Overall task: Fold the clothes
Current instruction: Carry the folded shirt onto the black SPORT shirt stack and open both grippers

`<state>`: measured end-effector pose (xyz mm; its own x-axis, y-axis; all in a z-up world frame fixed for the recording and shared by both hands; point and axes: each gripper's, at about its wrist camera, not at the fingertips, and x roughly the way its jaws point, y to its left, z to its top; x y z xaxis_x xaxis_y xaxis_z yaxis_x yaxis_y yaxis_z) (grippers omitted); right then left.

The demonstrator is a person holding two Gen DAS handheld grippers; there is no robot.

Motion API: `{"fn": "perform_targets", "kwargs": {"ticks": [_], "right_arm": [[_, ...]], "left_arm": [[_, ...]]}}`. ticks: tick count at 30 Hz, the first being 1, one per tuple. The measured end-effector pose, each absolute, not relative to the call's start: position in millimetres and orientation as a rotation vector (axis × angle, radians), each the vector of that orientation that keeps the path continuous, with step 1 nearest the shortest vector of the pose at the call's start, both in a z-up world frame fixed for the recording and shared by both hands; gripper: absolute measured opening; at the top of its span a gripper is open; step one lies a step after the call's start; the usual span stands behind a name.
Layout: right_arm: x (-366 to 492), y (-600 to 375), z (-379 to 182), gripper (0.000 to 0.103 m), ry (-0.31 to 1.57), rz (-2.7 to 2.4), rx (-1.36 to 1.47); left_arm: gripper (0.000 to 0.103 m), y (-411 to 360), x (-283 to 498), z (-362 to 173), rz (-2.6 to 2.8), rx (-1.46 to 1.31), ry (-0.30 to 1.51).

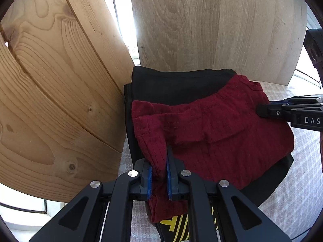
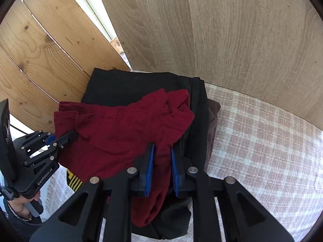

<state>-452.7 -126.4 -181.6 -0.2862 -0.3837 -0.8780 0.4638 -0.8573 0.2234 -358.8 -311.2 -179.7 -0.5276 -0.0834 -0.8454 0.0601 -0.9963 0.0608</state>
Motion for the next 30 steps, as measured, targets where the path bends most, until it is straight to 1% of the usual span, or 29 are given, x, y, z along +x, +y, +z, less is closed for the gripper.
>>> {"fn": "perform_targets", "kwargs": {"ticks": [1,2,3,4,8,13,14,15,16,17,19,20,23,27,30], "right_arm": [[-452,-124,-181,0.024,0.114,-2.167,1.437],[-451,-122,-179,0.026,0.117,-2.177,1.425],[-450,-119,-175,0.032,0.124,-2.185,1.417],[-450,-116,-171,0.034,0.133,-2.193,1.409],[-444,-99,-151,0.036,0.171,-2.249,1.369],[-430,-91,-123,0.036,0.287,-2.353,1.301],[-432,-94,-121,0.035,0.273,-2.340,1.305],[-434,-97,-122,0.020,0.237,-2.303,1.321],[-436,-101,-123,0.000,0.200,-2.262,1.339],[-438,-107,-126,0.001,0.183,-2.223,1.360],[-438,-122,-132,0.001,0.205,-2.188,1.366],[-437,-130,-135,0.001,0.228,-2.183,1.360],[-439,-146,-146,0.001,0.247,-2.148,1.369],[-451,-155,-164,0.001,0.264,-2.139,1.398],[-459,-154,-178,0.001,0.265,-2.128,1.436]], "left_arm": [[0.017,-312,-358,-178,-2.674,1.473,-0.049],[0.021,-312,-356,-176,-2.672,1.462,-0.061],[0.024,-312,-355,-175,-2.670,1.452,-0.073],[0.024,-313,-354,-173,-2.668,1.442,-0.085],[0.026,-317,-345,-159,-2.673,1.391,-0.105],[0.027,-322,-328,-137,-2.686,1.367,-0.088],[0.027,-321,-325,-133,-2.696,1.374,-0.082],[0.026,-317,-327,-130,-2.716,1.391,-0.078],[0.026,-313,-329,-128,-2.739,1.412,-0.074],[0.026,-309,-333,-128,-2.762,1.435,-0.057],[0.020,-302,-342,-130,-2.800,1.483,-0.018],[0.013,-299,-349,-134,-2.806,1.503,-0.010],[0.012,-292,-364,-146,-2.818,1.552,0.029],[0.011,-296,-382,-168,-2.739,1.581,-0.007],[0.011,-305,-387,-183,-2.695,1.607,-0.002]]}}
